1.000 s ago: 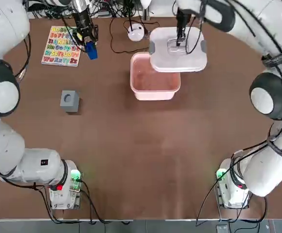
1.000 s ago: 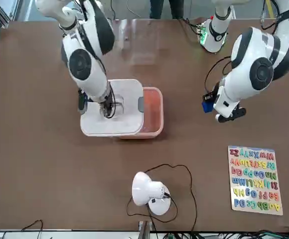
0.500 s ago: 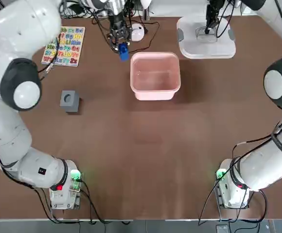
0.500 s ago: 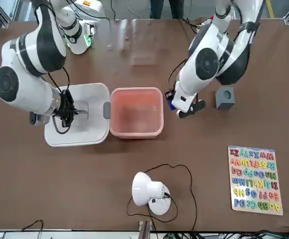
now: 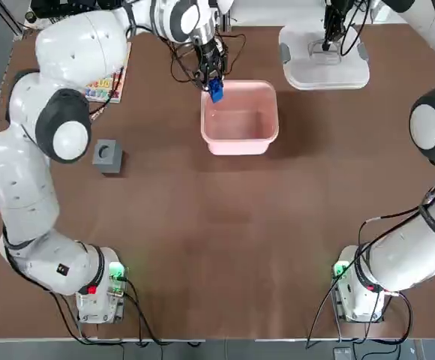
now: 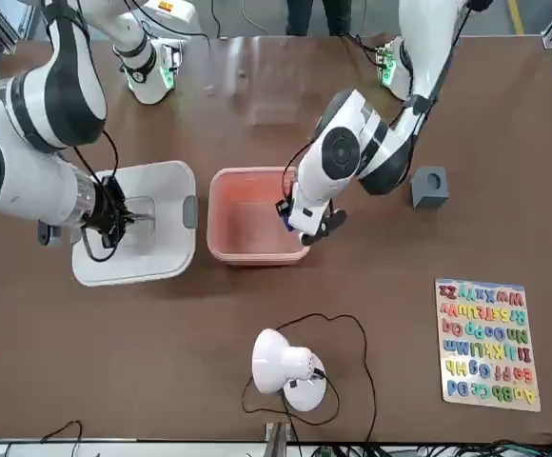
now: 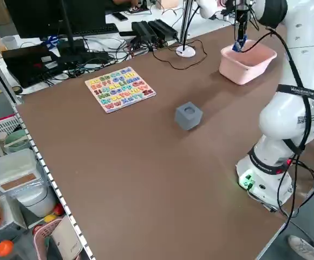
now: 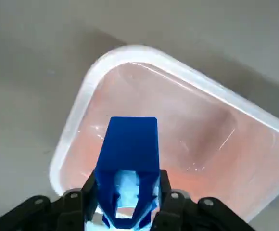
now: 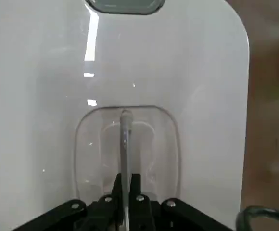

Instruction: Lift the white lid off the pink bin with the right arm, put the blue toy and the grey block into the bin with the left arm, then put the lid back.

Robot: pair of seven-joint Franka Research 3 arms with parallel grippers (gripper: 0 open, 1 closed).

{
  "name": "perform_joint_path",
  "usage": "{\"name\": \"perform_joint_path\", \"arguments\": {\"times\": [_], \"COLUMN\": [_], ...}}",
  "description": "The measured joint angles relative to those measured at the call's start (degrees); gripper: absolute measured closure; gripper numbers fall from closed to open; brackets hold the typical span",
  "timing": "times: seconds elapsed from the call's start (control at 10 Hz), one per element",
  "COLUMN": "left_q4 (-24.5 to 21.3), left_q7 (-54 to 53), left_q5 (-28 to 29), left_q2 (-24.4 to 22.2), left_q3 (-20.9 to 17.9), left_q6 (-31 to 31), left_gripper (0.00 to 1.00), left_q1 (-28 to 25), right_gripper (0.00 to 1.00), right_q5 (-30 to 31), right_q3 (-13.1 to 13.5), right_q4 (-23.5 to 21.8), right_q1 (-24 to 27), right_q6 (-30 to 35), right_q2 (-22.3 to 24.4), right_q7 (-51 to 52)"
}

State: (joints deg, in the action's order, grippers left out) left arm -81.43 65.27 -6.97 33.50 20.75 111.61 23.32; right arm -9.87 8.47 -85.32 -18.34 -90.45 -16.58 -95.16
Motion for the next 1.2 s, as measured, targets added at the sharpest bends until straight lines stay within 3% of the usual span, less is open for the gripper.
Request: {"name": "perform_joint_path", "arguments": {"times": [0.3,0.6,0.7,1.0,1.2], "left_q4": [0.7,1.9,2.0,-0.3,-7.4], "left_q7": [0.2,2.9,3.6,2.1,-6.6], "left_q5": [0.0,2.3,3.3,8.6,10.2], "left_q2": [1.2,0.0,-1.1,-5.0,-9.7], "left_q3": [-0.2,-1.2,-1.4,-1.5,-0.7], "left_q6": [0.5,-0.2,-2.2,-10.7,-10.2], "left_gripper": [0.47,0.09,0.01,0.01,0.01], "left_q1": [0.9,-0.1,-1.3,-9.3,-17.0], "right_gripper": [0.93,0.93,0.93,0.93,0.93], "right_q5": [0.0,0.0,0.0,0.0,0.0], "right_q3": [-0.1,-0.1,-0.1,-0.1,-0.1], "right_q4": [0.0,0.0,0.0,0.0,0.0], "right_q1": [0.0,0.0,0.0,0.0,0.0], "right_q6": [0.0,0.0,0.0,0.0,0.0], "right_q2": [0.0,0.0,0.0,0.0,0.0], "right_q7": [0.0,0.0,0.0,0.0,0.0]}}
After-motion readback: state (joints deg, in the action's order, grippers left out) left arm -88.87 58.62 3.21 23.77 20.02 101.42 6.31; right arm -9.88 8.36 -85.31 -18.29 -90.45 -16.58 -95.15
